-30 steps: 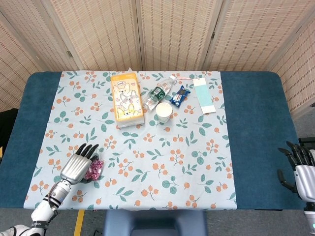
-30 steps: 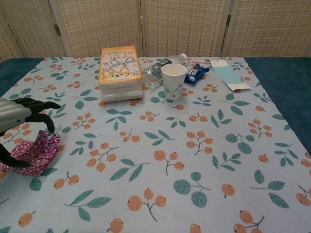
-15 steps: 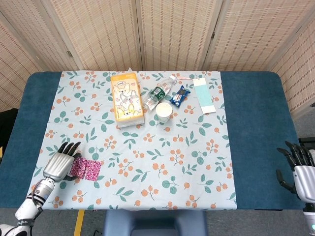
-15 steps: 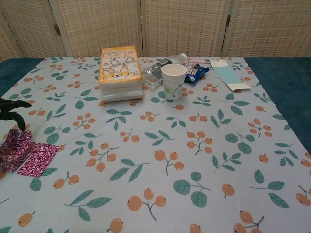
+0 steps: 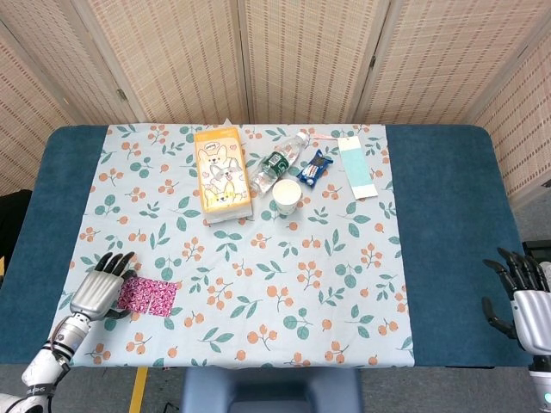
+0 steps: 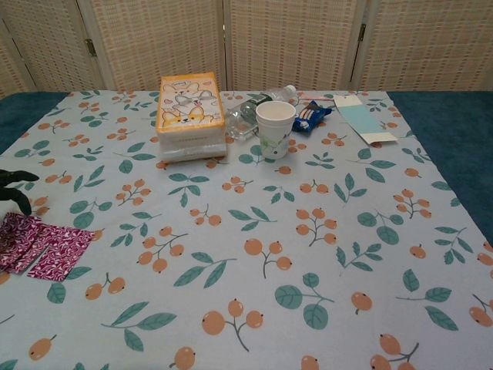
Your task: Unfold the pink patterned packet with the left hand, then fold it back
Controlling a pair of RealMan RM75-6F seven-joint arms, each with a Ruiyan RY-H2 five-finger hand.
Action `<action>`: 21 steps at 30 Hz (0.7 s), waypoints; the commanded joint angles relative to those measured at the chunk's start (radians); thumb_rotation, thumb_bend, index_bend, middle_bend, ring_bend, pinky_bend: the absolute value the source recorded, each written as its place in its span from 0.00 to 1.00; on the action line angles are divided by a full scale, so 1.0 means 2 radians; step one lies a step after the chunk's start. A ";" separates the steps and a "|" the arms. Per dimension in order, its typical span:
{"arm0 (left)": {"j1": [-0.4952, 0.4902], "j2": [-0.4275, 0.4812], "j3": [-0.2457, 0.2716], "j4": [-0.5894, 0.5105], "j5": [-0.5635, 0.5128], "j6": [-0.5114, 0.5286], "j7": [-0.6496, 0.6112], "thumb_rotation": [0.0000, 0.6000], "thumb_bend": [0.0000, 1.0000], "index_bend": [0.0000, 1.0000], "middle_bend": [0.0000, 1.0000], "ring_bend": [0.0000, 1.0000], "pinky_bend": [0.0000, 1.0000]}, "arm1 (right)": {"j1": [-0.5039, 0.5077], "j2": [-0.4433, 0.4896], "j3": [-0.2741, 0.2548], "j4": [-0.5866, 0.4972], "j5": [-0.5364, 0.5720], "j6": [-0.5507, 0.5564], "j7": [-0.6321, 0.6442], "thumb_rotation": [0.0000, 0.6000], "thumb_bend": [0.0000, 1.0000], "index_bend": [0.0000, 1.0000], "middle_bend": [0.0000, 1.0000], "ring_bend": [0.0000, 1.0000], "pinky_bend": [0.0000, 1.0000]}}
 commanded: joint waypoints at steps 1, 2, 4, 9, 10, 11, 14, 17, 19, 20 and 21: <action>-0.001 -0.003 -0.001 0.002 0.003 -0.002 0.003 0.92 0.21 0.30 0.00 0.00 0.00 | 0.000 0.000 0.000 0.000 0.000 0.001 0.000 1.00 0.48 0.19 0.09 0.02 0.00; -0.002 -0.004 -0.001 0.002 0.004 -0.003 0.005 0.92 0.21 0.30 0.00 0.00 0.00 | -0.001 0.000 0.000 0.000 0.001 0.001 0.001 1.00 0.48 0.19 0.09 0.02 0.00; -0.002 -0.006 -0.003 0.003 0.004 -0.005 0.008 0.91 0.21 0.29 0.00 0.00 0.00 | -0.002 0.000 0.000 0.001 0.001 0.002 0.001 1.00 0.48 0.19 0.09 0.02 0.00; -0.002 -0.007 -0.006 0.003 -0.006 -0.014 0.020 0.91 0.21 0.27 0.00 0.00 0.00 | -0.003 0.000 0.000 0.001 0.002 0.003 0.002 1.00 0.48 0.19 0.09 0.02 0.00; -0.002 -0.006 -0.006 0.002 -0.009 -0.015 0.022 0.91 0.21 0.26 0.00 0.00 0.00 | -0.003 0.000 0.000 0.001 0.002 0.002 0.002 1.00 0.48 0.19 0.09 0.02 0.00; -0.001 -0.004 -0.006 0.000 -0.010 -0.017 0.025 0.91 0.21 0.24 0.00 0.00 0.00 | -0.003 0.000 0.000 0.002 0.002 0.002 0.002 1.00 0.48 0.19 0.09 0.02 0.00; 0.001 -0.001 -0.005 -0.006 -0.011 -0.017 0.030 0.88 0.21 0.21 0.00 0.00 0.00 | -0.002 0.000 0.000 0.002 0.002 0.001 0.003 1.00 0.48 0.19 0.09 0.02 0.00; 0.001 0.001 -0.006 -0.011 -0.012 -0.017 0.035 0.88 0.21 0.20 0.00 0.00 0.00 | -0.002 0.000 0.000 0.003 0.002 0.000 0.003 1.00 0.48 0.19 0.09 0.02 0.00; 0.002 0.001 -0.007 -0.014 -0.012 -0.016 0.037 0.88 0.21 0.19 0.00 0.00 0.00 | -0.002 0.000 0.000 0.003 0.002 0.001 0.004 1.00 0.48 0.19 0.09 0.02 0.00; 0.002 0.002 -0.007 -0.019 -0.010 -0.016 0.037 0.87 0.21 0.19 0.00 0.00 0.00 | -0.003 0.000 0.000 0.003 0.002 0.002 0.004 1.00 0.48 0.19 0.09 0.02 0.00; 0.001 0.003 -0.007 -0.025 -0.009 -0.016 0.035 0.87 0.21 0.19 0.00 0.00 0.00 | -0.003 0.000 0.000 0.003 0.002 0.003 0.004 1.00 0.48 0.19 0.09 0.02 0.00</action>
